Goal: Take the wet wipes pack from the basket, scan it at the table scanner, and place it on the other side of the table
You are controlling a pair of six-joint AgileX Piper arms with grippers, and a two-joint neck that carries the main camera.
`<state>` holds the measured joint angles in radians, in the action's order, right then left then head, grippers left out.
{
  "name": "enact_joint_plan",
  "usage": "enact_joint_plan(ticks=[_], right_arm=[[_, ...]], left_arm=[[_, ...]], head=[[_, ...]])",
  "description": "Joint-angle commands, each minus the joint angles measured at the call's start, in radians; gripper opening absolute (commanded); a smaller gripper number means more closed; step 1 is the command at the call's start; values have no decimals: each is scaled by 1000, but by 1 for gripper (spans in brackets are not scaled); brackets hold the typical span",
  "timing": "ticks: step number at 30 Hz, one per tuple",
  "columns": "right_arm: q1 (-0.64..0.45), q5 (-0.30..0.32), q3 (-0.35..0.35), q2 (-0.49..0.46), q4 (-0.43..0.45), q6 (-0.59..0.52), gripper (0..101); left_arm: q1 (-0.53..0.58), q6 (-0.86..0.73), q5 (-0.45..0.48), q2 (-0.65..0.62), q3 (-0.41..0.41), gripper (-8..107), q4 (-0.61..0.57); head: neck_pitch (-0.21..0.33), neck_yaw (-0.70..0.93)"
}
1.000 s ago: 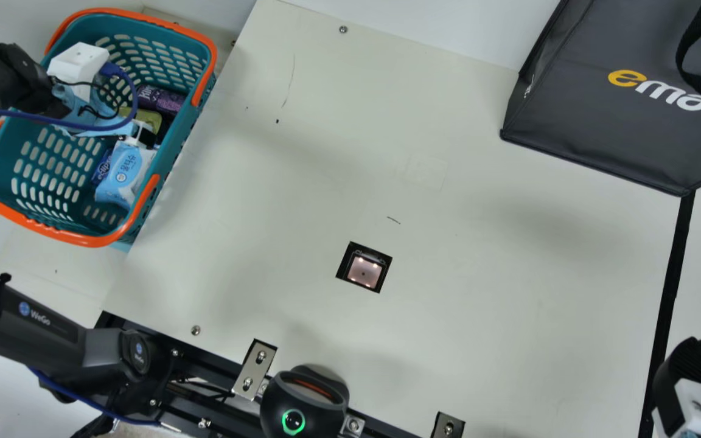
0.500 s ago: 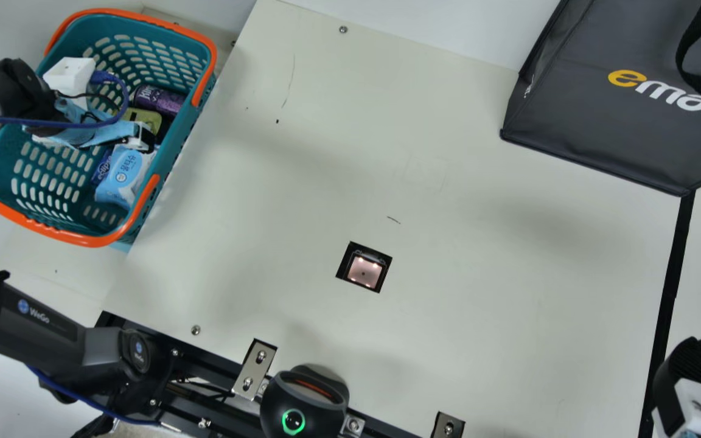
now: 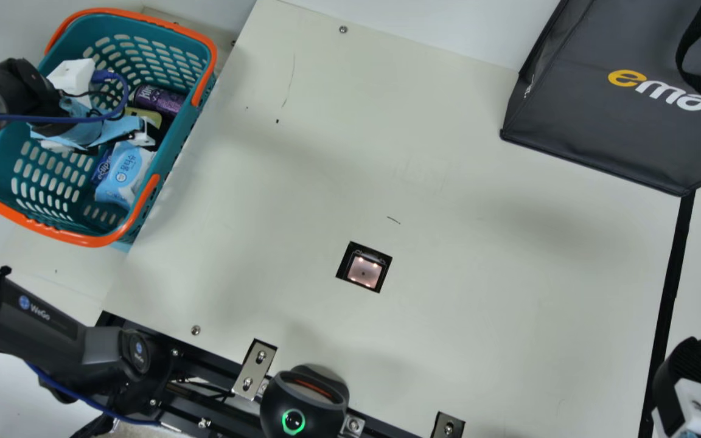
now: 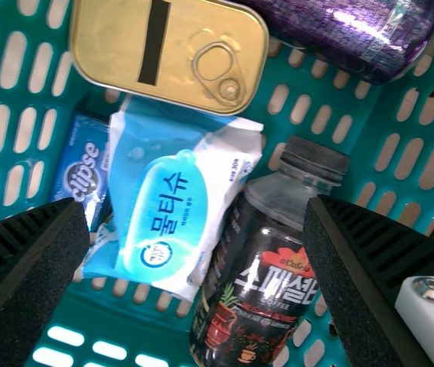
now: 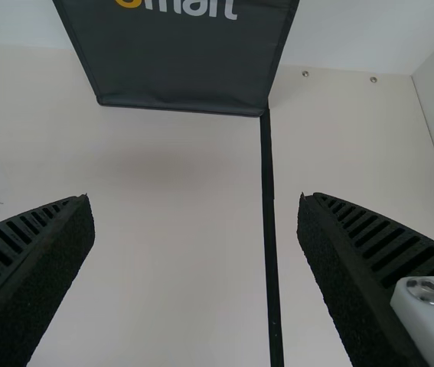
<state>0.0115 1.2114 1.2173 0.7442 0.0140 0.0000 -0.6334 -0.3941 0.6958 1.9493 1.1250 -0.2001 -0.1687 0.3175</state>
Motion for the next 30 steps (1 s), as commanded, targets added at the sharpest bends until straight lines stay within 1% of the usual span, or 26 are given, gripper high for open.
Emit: enact_joint_plan(ticks=[1, 16, 22, 30], right_arm=[[0, 0, 0, 0, 0, 0, 95], [0, 1, 0, 0, 0, 0, 95], [0, 1, 0, 0, 0, 0, 95], [0, 1, 0, 0, 0, 0, 95]], left_arm=[[2, -20, 11, 9, 12, 90, -16], [-11, -279, 126, 91, 118, 90, -145], [-5, -352, 152, 110, 135, 90, -167], [0, -403, 174, 132, 149, 90, -184]], head=[[30, 4], [30, 4], [30, 4], [30, 4]])
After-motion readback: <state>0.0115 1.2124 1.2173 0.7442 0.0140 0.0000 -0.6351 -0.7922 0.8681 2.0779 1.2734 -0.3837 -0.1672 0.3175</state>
